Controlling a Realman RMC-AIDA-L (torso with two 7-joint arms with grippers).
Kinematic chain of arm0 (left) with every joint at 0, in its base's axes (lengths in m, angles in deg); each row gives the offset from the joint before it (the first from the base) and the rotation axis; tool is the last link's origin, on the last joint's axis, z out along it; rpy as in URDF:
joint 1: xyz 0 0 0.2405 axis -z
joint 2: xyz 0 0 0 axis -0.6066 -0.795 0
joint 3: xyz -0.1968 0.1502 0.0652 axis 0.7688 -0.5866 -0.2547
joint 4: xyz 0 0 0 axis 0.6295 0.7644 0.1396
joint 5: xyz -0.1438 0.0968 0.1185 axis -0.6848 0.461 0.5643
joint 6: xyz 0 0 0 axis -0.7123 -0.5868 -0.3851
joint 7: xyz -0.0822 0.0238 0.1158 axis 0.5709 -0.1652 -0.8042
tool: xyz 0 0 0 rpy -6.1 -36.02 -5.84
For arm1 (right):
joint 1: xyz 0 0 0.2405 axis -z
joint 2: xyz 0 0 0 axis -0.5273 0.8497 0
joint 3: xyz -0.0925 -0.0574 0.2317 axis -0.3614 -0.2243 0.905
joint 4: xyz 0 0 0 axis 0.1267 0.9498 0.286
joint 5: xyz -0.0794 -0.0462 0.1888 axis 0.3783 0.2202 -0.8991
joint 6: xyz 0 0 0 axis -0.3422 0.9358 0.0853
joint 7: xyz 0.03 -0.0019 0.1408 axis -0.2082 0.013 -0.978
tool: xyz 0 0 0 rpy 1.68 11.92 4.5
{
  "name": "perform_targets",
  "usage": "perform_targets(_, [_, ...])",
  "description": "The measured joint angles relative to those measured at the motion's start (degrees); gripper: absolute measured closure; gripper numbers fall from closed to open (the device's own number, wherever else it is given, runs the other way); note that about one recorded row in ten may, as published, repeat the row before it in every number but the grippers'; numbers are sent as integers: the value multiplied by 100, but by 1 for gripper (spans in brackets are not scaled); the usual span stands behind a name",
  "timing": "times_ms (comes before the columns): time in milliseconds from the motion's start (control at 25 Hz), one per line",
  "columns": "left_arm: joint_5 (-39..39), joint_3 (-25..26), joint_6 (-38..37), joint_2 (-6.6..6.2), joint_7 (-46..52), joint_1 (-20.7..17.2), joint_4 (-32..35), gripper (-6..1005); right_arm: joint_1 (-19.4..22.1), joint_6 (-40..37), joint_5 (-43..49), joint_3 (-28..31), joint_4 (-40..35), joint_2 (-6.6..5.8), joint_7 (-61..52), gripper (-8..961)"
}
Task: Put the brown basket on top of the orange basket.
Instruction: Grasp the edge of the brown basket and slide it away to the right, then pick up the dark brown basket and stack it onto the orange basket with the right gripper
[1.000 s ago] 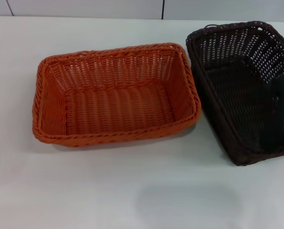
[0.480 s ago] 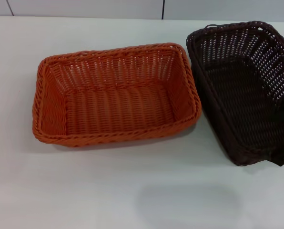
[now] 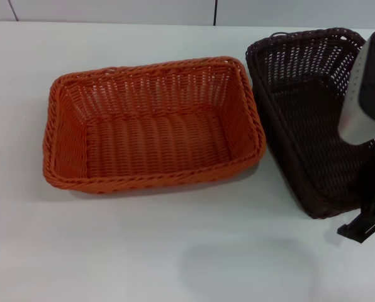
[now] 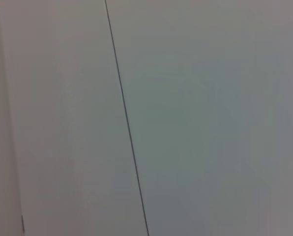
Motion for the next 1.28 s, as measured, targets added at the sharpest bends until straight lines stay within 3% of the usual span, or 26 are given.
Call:
perform_targets(320, [8,-3,51,-18,0,38,0,152,23,635,954,-818,26,14,-228,118])
perform_targets(520, [-15,13,90,-50,0,38,-25,152,-35,772,1141,-1044,-35,17,-240,274])
perform_targets(600, [-13,67,117,-55,0,41,-73,153,-64,835,1184,-1026,-15,16,-245,472])
perform_targets(800, [-4,111,139,-62,0,44,-114,153,-63,961,1230,-1020,-35,11,-248,568])
perform_targets(1000, [-3,112,170,-77,0,55,-130,153,390,1745,1422,-973,-1273,18,-281,664])
perform_targets(1280, [-18,117,202,-67,1,62,-145,153,460,2247,1427,-872,-1907,12,-544,745])
